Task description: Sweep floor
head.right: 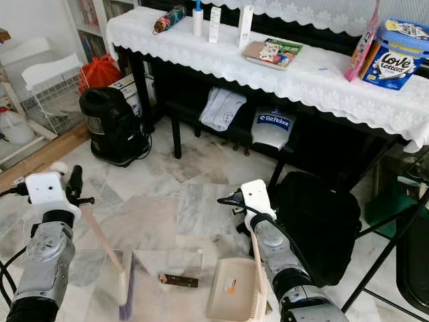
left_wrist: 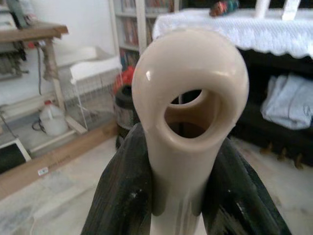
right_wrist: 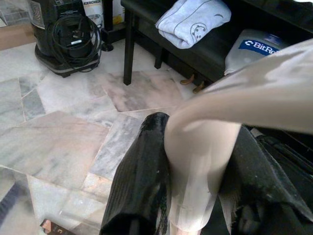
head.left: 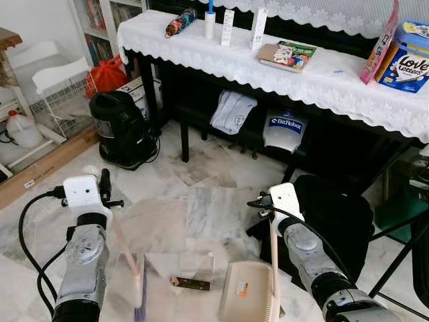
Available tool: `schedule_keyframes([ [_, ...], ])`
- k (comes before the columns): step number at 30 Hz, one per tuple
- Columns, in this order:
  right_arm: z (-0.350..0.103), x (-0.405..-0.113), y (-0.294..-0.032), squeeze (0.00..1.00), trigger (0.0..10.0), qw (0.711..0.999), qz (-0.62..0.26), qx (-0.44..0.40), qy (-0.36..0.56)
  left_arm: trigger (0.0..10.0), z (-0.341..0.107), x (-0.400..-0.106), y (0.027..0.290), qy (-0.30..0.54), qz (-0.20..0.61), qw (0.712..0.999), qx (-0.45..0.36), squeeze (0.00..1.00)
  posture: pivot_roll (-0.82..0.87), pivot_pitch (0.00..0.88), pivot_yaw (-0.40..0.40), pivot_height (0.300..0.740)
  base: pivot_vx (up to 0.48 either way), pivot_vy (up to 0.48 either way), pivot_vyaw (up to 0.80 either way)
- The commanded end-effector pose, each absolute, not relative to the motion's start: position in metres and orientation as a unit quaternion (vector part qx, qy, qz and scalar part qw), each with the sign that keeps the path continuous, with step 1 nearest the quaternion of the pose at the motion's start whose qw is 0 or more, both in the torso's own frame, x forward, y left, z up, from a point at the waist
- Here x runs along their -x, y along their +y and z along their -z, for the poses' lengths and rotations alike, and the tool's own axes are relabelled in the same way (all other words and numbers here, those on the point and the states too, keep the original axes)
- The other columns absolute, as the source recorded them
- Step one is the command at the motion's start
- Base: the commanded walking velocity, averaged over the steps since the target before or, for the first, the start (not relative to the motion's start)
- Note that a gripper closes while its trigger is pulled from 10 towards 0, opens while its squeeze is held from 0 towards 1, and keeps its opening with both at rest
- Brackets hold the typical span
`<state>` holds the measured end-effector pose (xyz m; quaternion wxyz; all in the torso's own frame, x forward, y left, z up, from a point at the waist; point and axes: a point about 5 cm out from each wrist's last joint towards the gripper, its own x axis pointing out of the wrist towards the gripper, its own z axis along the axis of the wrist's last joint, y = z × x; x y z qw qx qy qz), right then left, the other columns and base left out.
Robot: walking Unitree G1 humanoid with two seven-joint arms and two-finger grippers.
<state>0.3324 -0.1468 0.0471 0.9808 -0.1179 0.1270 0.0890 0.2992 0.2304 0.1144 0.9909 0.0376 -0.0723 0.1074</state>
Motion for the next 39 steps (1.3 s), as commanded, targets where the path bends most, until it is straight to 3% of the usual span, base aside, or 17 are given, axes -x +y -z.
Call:
schedule_keyframes([
  [1, -0.046, -0.332, -0.143, 0.0, 10.0, 0.979, -0.098, 0.12, 0.134, 10.0, -0.119, -0.301, 0.228, -0.079, -0.098, 0.991, -0.044, 0.0, 0.02, 0.088, -0.061, 0.74, 0.0, 0.0, 0.0],
  [26, -0.042, -0.329, -0.131, 0.0, 10.0, 0.977, -0.127, 0.106, 0.135, 10.0, -0.11, -0.303, 0.216, -0.031, -0.051, 0.996, 0.068, 0.0, 0.04, 0.098, -0.057, 0.74, 0.0, 0.0, 0.0],
  [39, -0.045, -0.332, -0.127, 0.0, 10.0, 0.978, -0.13, 0.101, 0.13, 10.0, -0.143, -0.308, 0.205, -0.063, 0.021, 0.984, 0.167, 0.0, 0.05, 0.085, -0.053, 0.74, 0.0, 0.0, 0.0],
])
